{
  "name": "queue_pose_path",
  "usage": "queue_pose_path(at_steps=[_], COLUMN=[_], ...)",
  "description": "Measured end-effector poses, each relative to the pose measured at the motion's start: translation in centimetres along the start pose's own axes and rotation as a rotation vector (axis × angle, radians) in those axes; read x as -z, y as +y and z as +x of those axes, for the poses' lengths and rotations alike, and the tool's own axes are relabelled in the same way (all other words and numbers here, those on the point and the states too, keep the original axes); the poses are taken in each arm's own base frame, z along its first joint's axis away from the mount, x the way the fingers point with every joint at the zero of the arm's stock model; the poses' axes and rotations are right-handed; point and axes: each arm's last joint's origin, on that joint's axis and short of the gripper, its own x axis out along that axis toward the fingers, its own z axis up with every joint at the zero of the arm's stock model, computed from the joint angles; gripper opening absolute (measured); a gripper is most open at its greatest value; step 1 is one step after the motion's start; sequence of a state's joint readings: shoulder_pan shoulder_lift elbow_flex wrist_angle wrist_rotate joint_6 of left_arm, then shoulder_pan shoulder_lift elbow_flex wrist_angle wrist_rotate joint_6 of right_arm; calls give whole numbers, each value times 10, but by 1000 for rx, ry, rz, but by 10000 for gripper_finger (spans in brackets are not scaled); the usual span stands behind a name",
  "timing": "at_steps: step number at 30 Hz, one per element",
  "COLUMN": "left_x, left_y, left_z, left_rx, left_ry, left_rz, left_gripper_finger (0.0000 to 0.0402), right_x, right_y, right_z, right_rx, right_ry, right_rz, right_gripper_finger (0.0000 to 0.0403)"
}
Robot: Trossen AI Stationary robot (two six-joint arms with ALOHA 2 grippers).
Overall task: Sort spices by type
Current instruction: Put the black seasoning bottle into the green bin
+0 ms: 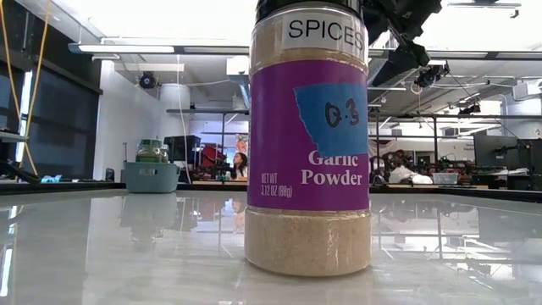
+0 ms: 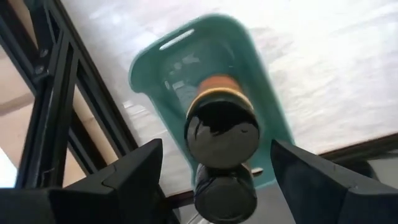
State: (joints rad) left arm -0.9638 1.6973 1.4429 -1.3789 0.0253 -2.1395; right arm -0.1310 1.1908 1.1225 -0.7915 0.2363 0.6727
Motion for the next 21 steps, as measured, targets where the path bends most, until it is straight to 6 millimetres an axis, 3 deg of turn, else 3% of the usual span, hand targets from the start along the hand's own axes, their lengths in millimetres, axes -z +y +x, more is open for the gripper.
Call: queue_pose_path(at_steps=[10,15,21], left_x=[-36,-81,-132], left_y=[20,35,58], left_z=[-47,-79,-109], left_rx=[249,445,546], left_ry=[-57,-346,-661], left_rz=[139,174,120], left_gripper_finger=[285,285,285], right_x=[0,0,0], right_y=[0,0,0], right_z=[0,0,0], right_rx=[-2,0,0], right_ry=[-3,-6,-6], right_rz=[0,1,-2], right_gripper_finger=[392,392,392])
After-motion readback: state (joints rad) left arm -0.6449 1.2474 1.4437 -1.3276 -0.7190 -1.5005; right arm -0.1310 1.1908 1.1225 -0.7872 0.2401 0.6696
